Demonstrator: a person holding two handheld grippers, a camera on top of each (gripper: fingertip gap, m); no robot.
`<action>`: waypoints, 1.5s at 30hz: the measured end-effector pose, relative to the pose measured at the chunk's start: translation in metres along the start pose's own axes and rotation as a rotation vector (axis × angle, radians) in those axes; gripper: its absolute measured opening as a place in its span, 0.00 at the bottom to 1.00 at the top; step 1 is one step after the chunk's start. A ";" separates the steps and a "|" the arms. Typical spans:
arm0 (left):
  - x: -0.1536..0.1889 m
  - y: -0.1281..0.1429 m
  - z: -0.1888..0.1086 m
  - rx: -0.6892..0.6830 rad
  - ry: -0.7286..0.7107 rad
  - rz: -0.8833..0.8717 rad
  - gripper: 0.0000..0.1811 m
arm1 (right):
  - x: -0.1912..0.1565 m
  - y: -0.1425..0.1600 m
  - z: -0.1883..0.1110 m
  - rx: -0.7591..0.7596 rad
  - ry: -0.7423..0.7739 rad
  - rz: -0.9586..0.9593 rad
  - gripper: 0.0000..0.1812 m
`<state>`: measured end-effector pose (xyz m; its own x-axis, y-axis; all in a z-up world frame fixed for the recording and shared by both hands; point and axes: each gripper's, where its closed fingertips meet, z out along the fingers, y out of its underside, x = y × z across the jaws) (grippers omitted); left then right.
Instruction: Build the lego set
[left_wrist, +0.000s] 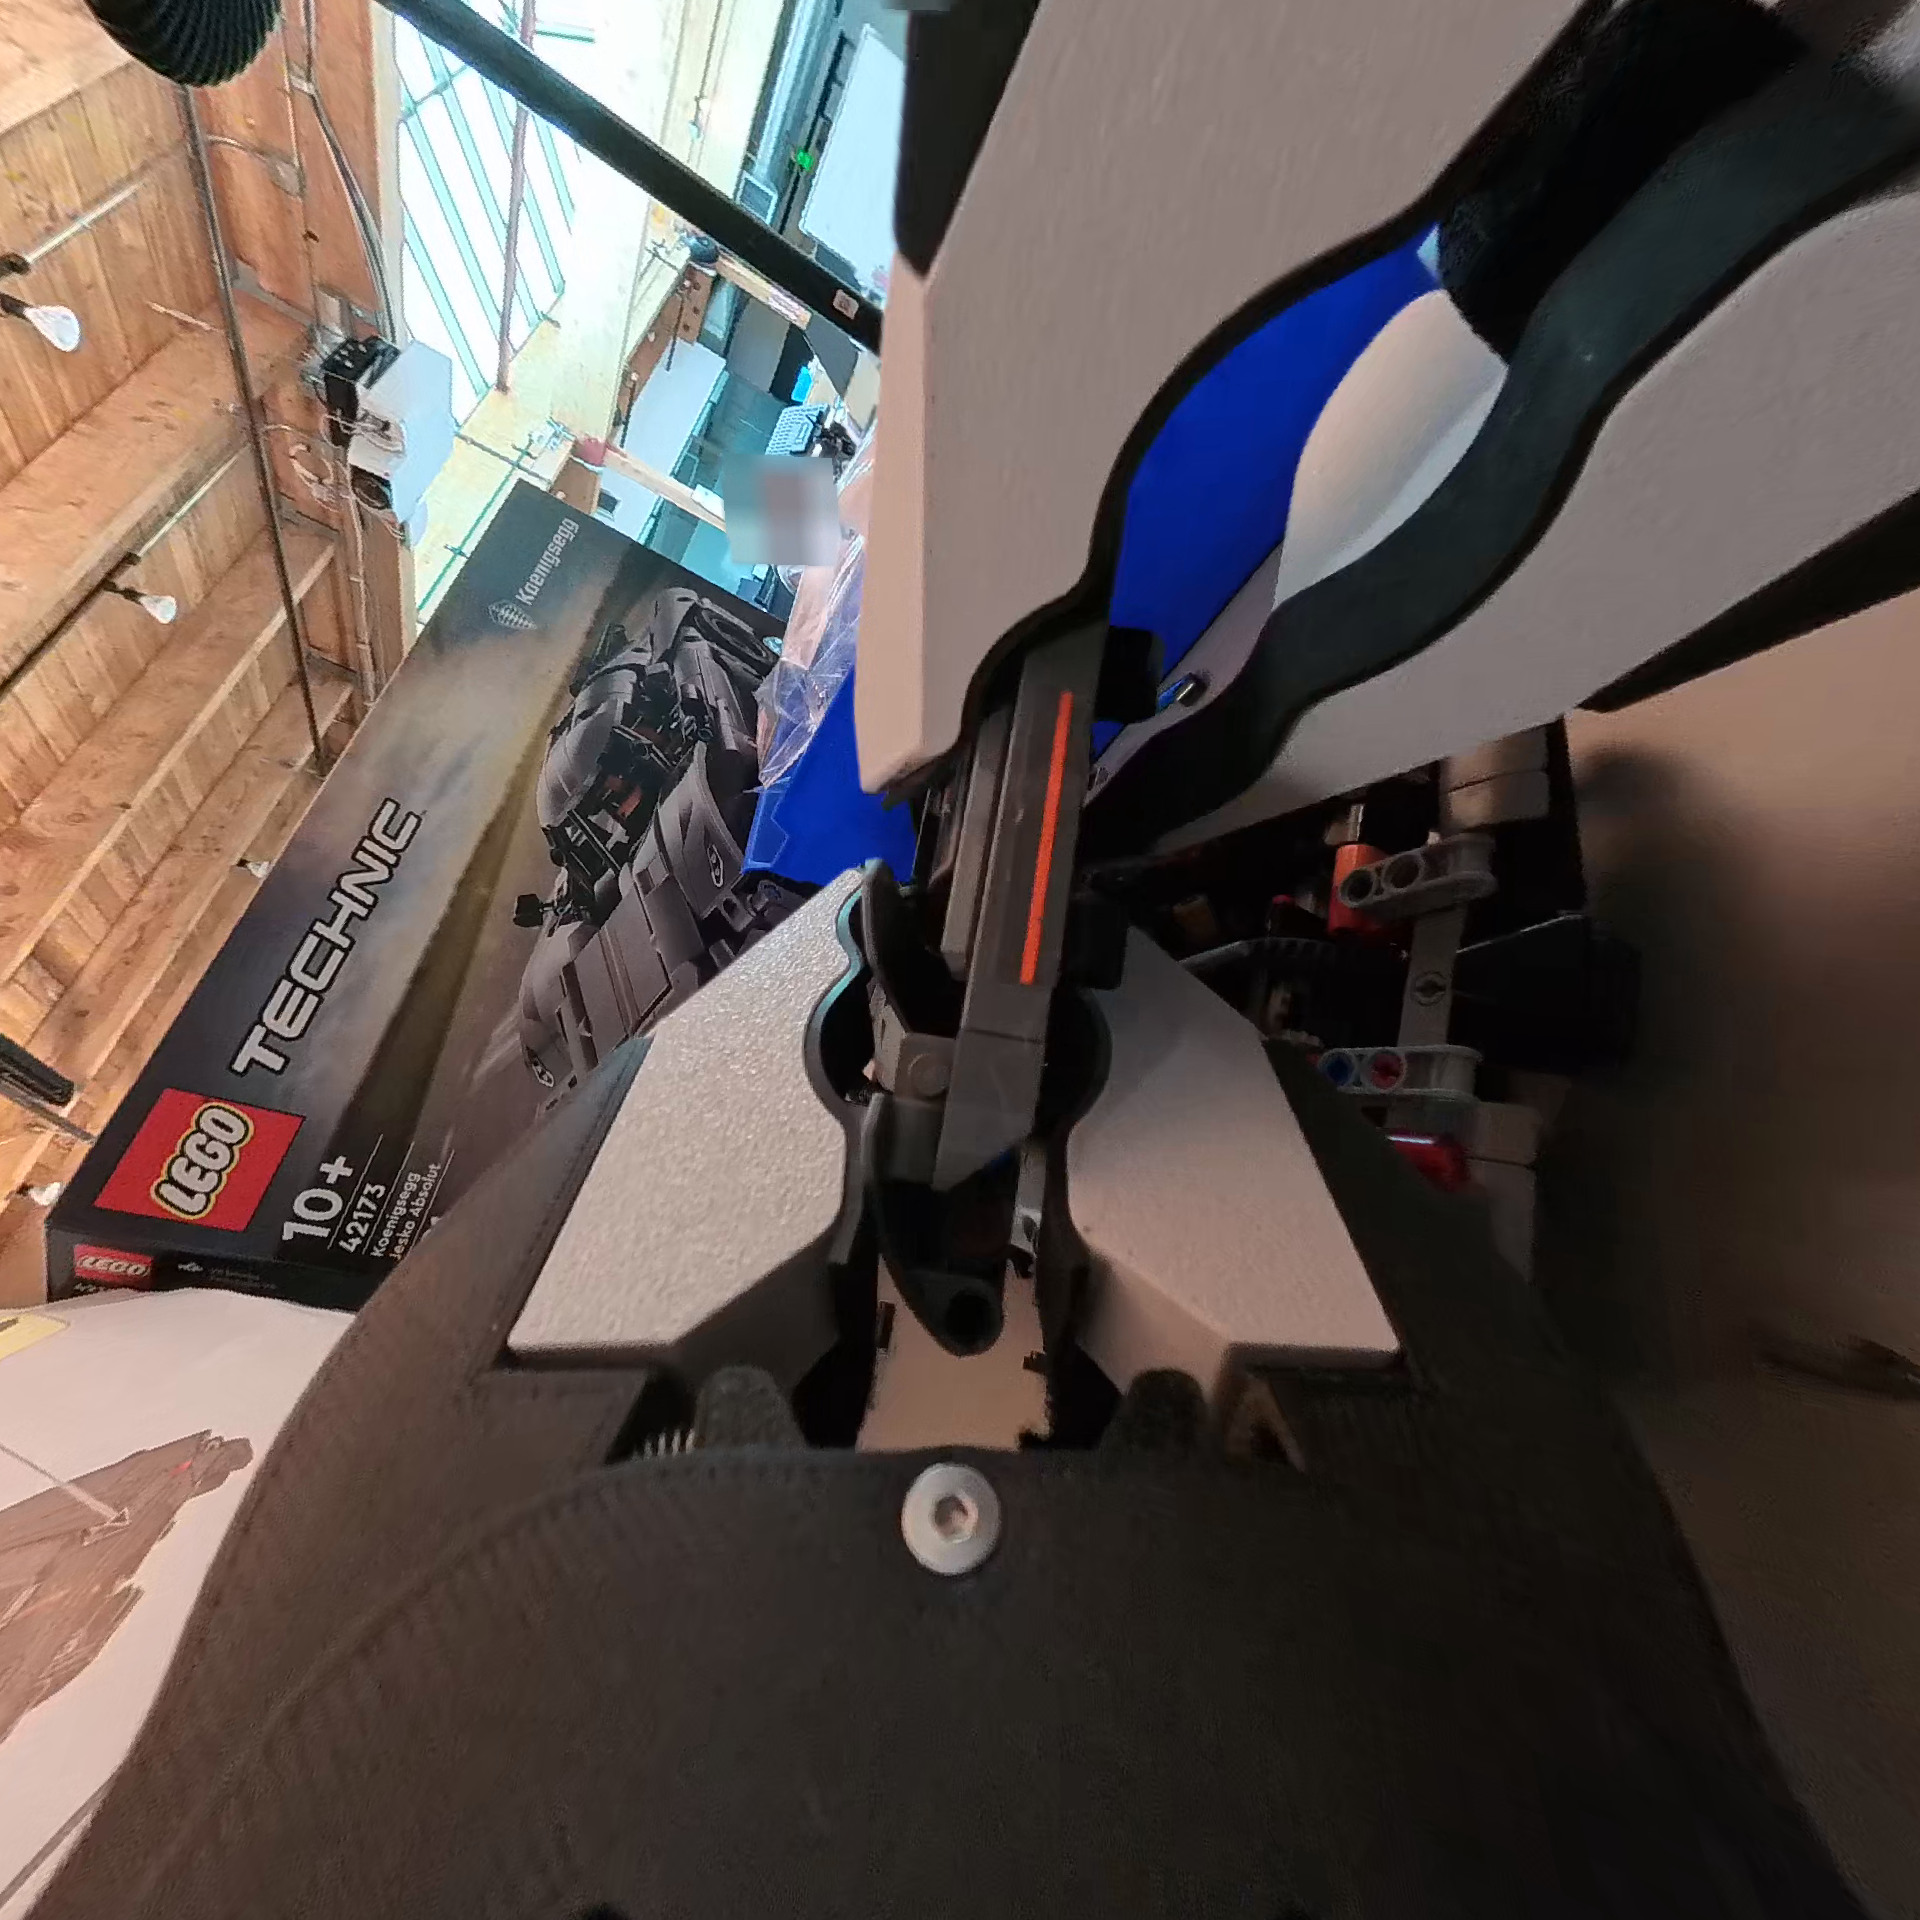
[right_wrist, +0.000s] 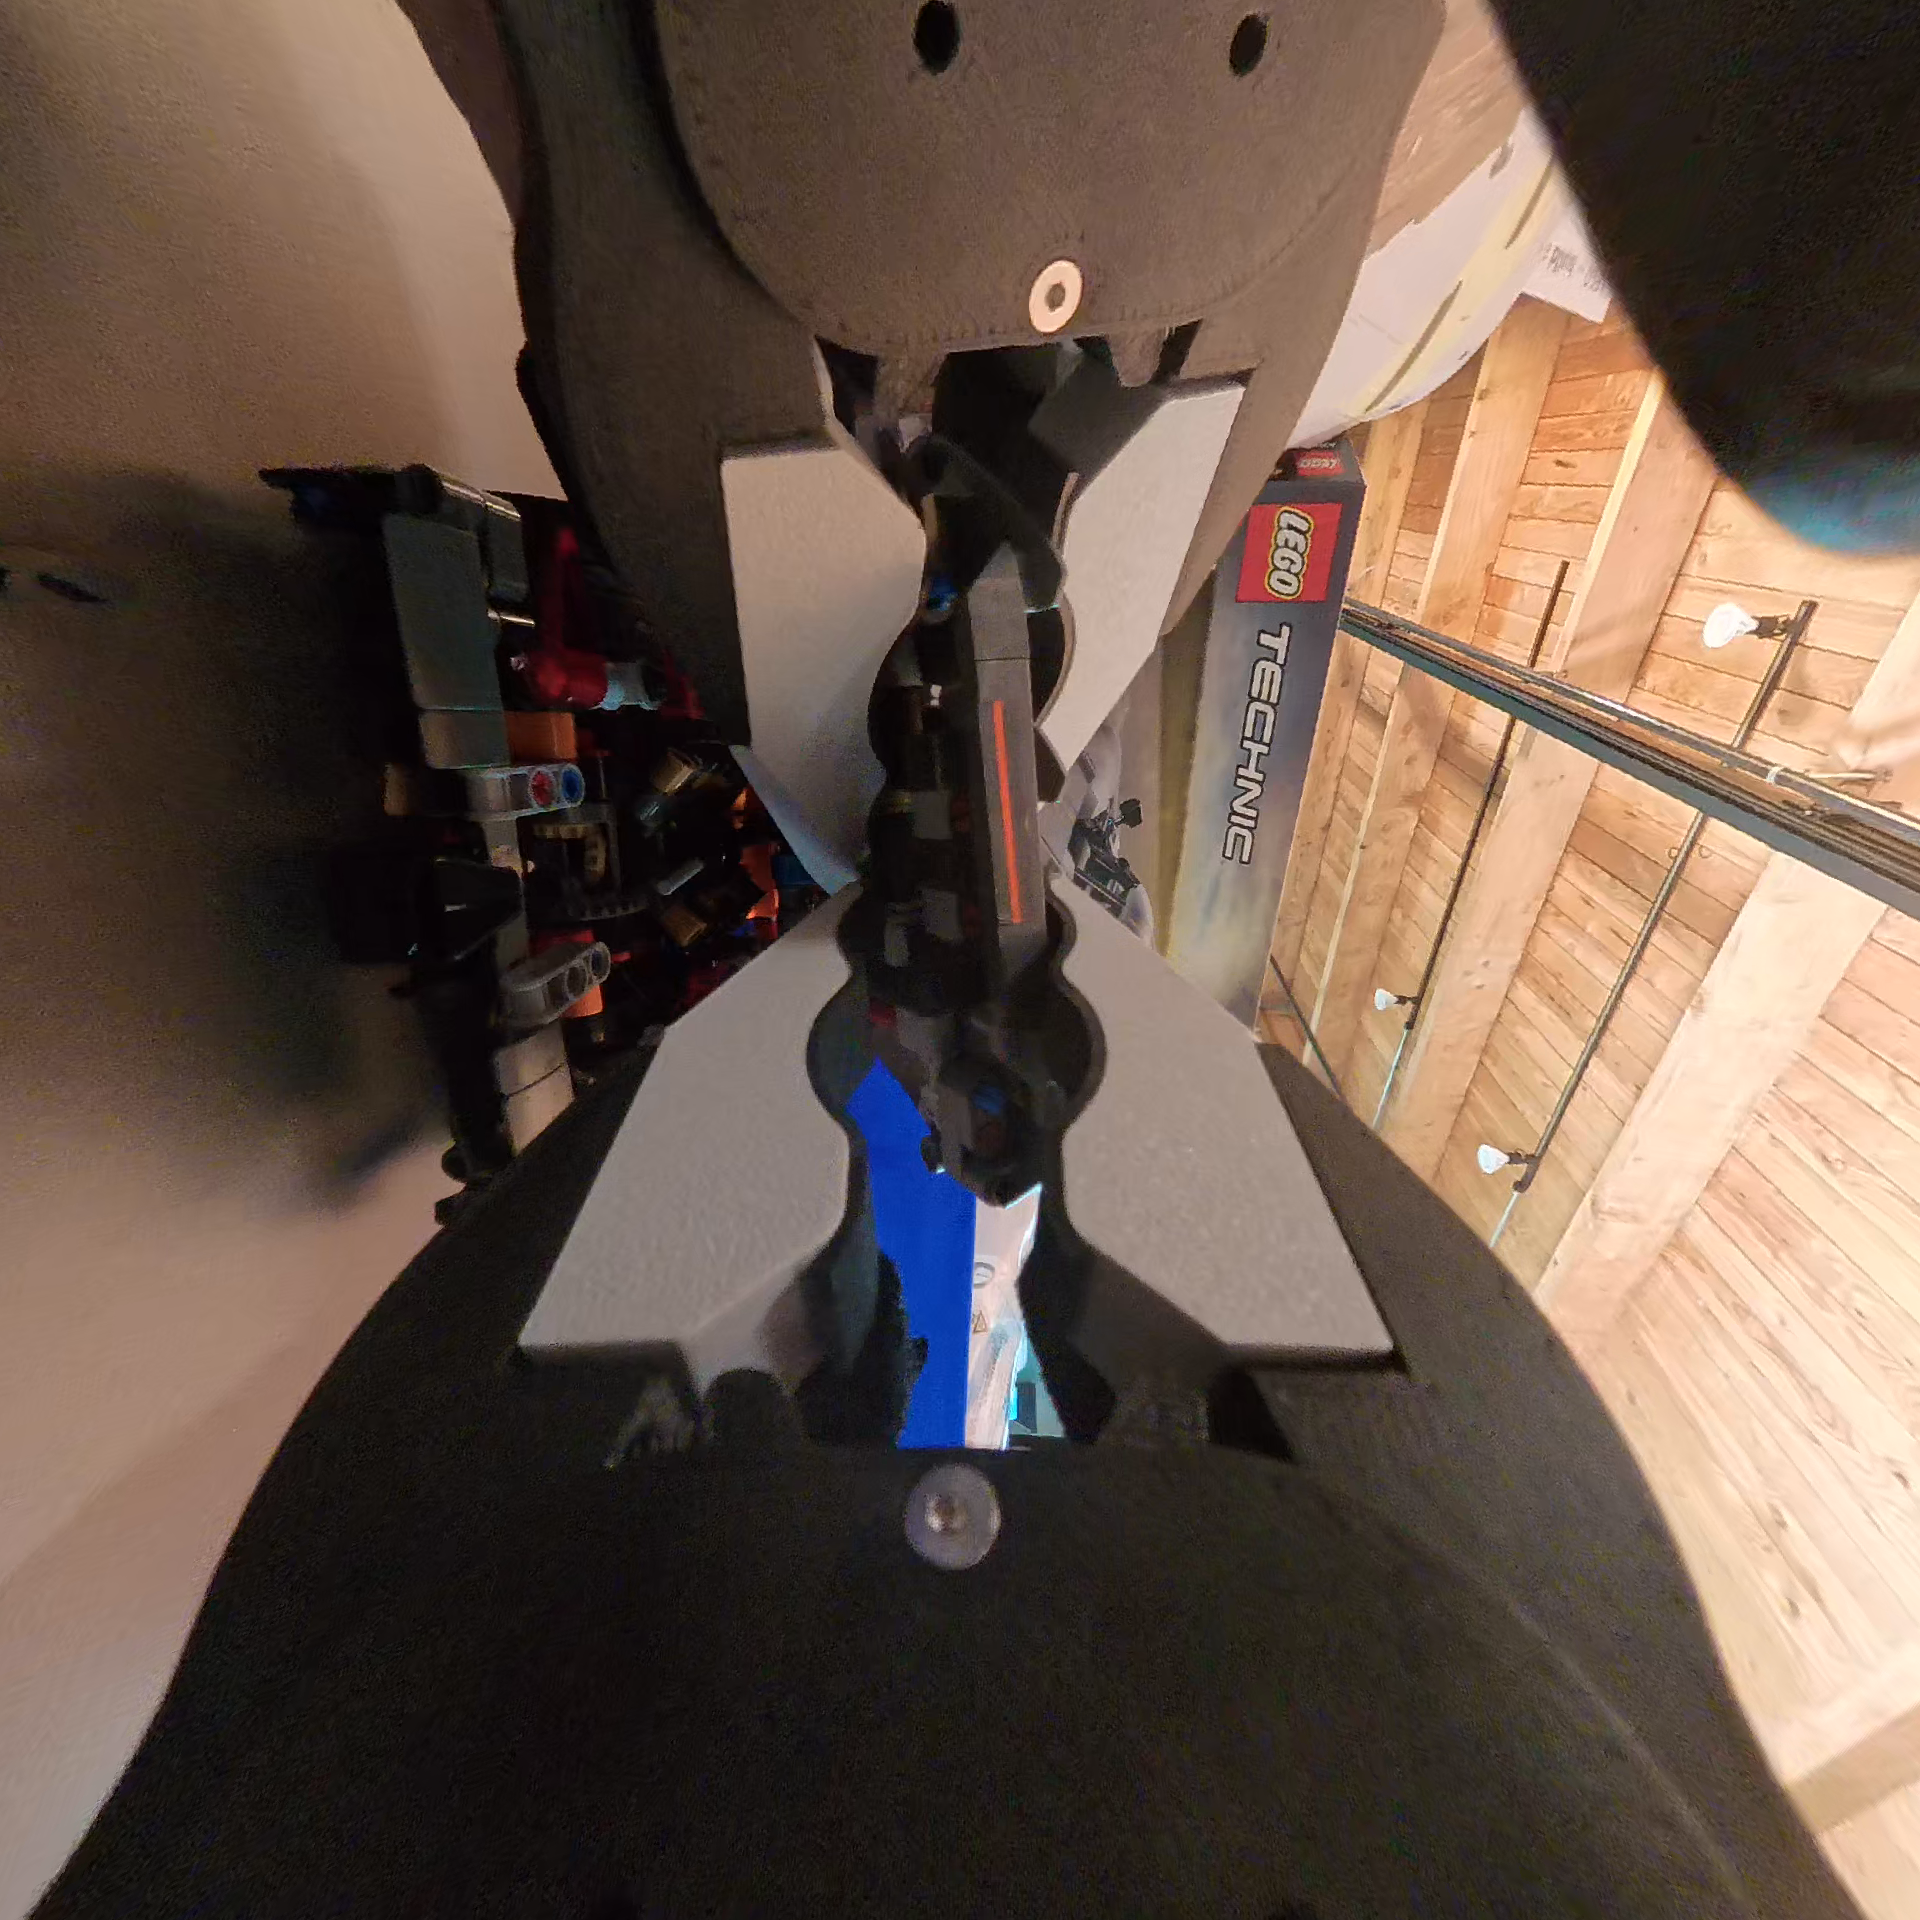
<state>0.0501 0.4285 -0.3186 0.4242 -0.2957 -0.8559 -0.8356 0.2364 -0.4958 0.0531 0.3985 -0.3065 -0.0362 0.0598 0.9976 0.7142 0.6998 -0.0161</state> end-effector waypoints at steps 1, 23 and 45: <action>0.000 0.000 0.000 -0.003 0.001 -0.001 0.15 | -0.001 0.000 0.000 -0.002 -0.009 0.002 0.13; -0.002 0.014 -0.004 0.030 0.061 -0.009 0.19 | -0.003 0.003 0.003 0.013 -0.016 0.041 0.12; 0.000 0.013 -0.004 0.039 0.060 -0.019 0.14 | -0.008 -0.001 0.011 0.007 -0.073 -0.022 0.18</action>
<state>0.0378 0.4281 -0.3248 0.4173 -0.3554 -0.8364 -0.8127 0.2660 -0.5185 0.0451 0.4050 -0.3154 -0.1023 0.0959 0.9901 0.7075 0.7067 0.0047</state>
